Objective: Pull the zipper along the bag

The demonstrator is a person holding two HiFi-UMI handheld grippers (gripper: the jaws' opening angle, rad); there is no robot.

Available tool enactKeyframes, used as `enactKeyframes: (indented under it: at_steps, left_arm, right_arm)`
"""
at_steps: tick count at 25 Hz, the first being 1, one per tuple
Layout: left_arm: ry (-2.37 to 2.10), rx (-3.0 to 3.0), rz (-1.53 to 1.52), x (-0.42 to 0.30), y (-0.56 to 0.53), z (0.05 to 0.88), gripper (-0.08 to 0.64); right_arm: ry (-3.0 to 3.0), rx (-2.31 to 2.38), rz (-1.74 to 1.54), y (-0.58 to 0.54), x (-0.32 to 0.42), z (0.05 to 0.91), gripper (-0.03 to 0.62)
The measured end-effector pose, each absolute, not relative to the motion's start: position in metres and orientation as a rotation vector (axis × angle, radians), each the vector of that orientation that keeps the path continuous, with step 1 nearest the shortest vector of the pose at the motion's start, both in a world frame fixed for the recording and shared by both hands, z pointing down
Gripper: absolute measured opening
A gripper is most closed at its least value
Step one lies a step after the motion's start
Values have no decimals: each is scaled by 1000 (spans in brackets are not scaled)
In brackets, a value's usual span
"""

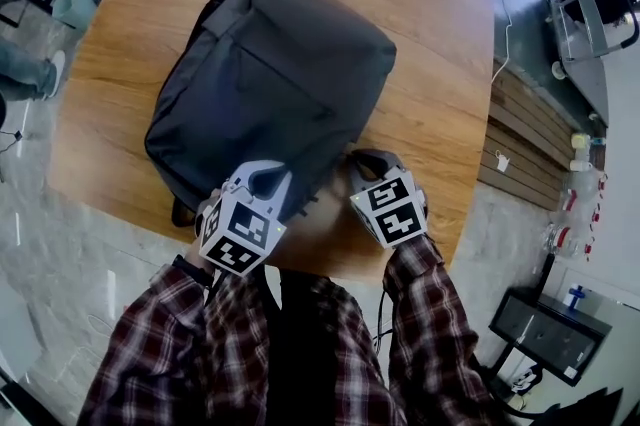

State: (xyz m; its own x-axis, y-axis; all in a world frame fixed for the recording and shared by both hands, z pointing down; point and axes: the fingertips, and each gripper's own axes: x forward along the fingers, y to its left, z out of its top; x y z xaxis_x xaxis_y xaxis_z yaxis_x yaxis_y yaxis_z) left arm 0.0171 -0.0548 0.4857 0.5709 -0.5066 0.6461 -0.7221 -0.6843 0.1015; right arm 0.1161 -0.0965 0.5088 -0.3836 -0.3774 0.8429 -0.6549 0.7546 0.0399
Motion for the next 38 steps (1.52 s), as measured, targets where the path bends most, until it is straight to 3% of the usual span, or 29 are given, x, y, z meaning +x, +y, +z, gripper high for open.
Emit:
enactKeyframes:
  at_steps: [9, 17, 25, 38]
  left_arm:
    - [-1270, 2366, 422, 3, -75, 394, 9]
    - [-1456, 2442, 70, 9, -87, 252, 9]
    - [-1576, 2533, 44, 19, -81, 186, 9]
    - [-1567, 2573, 27, 27, -82, 166, 9]
  right_arm:
    - [-2204, 1087, 605, -80, 136, 422, 21]
    - [-2500, 1289, 523, -81, 104, 283, 21]
    - [-2638, 1382, 297, -69, 83, 200, 20]
    - [-2581, 1463, 120, -73, 85, 175, 11]
